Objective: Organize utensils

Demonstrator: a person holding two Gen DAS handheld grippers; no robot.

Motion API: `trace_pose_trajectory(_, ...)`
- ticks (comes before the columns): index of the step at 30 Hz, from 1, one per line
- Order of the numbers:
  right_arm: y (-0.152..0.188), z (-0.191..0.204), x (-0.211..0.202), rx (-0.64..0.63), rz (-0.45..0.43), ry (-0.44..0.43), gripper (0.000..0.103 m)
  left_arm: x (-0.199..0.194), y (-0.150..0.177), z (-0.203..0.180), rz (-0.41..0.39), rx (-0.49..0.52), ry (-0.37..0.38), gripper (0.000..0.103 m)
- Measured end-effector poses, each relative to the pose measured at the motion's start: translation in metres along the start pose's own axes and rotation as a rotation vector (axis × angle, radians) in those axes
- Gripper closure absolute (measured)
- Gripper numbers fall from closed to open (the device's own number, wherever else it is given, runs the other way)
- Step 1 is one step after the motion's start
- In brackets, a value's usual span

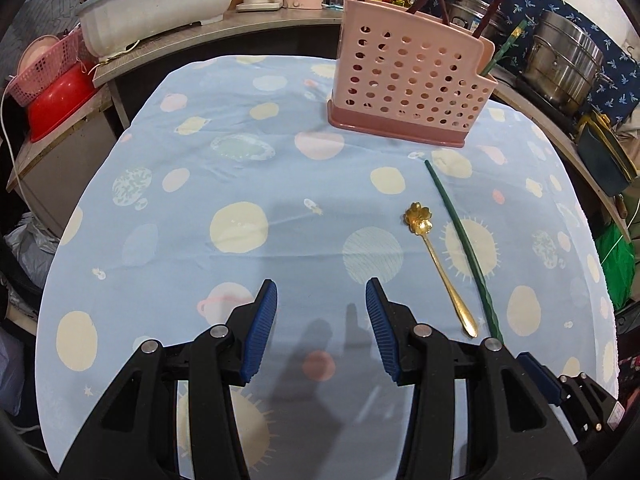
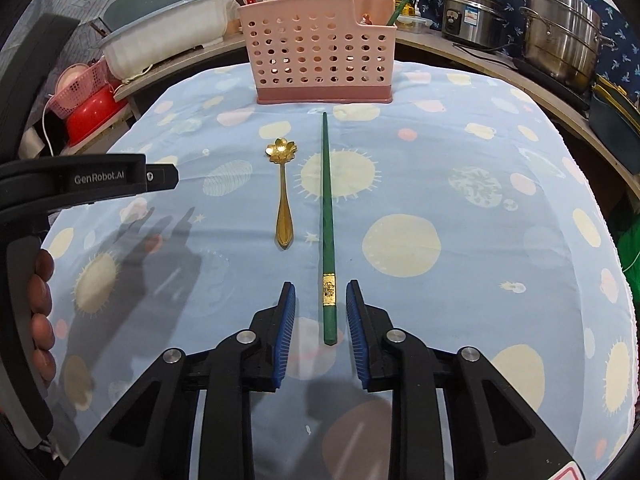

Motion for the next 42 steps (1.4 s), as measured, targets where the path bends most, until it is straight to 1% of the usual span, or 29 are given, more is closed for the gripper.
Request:
trace_pose_trajectory(9,0.001,-0.002,0.007,0.009,0.012,-0.003,0.084,0.005,0.0,-0.001,0.011,0.003,-0.003,0.059)
trace_pose_trajectory(19,0.002,-0.008,0.01,0.026,0.016,0.001,0.096,0.007,0.003,-0.006,0.018,0.019,-0.001,0.059)
trace_pose_trajectory(25,0.002,-0.018,0.01,0.051,0.012,0.012,0.096,0.011,-0.001,-0.008,0.023,0.024,0.003,0.059)
trace_pose_trajectory(33,0.001,-0.031,0.009,0.09,0.015,0.008,0.096,0.026,-0.024,-0.032,0.014,0.054,0.046,0.059)
trace_pose_trajectory(38,-0.002,-0.035,0.009,0.101,0.016,0.002,0.096,0.046,-0.035,-0.05,0.034,0.052,0.1,0.059)
trace_pose_trajectory(42,-0.006,-0.043,0.01,0.116,0.018,0.004,0.096,0.058,-0.04,-0.062,0.04,0.068,0.113,0.059)
Point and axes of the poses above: each gripper's, at about its wrist camera, not at the fingertips, and x roughly the way its jaws point, z to its left, y to its underside, the point moved 9 cm from there along x, roughly the way its jaws point, and after that the axes turned 3 degrees about y, right-handed, at the moved point
